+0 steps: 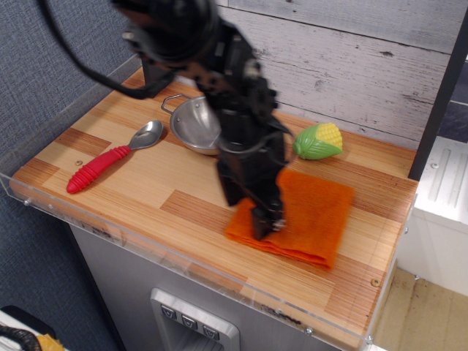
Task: Move orange cloth to the right edge of the table.
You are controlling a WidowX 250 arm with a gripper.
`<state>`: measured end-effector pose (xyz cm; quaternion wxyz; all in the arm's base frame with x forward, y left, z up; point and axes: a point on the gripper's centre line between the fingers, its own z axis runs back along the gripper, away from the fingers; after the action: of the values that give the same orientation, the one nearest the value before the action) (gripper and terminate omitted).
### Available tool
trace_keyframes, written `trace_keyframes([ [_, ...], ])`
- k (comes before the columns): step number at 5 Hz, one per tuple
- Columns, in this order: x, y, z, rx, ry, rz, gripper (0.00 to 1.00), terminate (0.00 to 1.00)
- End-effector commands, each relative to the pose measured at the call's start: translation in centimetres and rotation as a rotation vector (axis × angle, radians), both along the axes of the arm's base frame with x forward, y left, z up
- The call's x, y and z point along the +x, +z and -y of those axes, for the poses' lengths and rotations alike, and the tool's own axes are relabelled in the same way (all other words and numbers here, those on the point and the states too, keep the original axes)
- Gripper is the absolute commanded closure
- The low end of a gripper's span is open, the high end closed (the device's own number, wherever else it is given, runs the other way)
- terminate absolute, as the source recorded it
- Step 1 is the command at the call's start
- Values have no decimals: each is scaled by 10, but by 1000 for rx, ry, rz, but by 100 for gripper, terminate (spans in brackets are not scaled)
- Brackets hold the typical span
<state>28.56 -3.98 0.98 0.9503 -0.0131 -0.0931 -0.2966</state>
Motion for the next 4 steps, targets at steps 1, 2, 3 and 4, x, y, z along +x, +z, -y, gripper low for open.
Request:
trace_keyframes([
  [1, 1, 13, 66, -19, -155, 29, 0, 0],
  [2, -1, 12, 72, -18, -172, 25, 0, 0],
  [3, 0, 13, 65, -13, -157, 33, 0, 0],
  [4, 0, 21, 55, -7, -121, 56, 0, 0],
])
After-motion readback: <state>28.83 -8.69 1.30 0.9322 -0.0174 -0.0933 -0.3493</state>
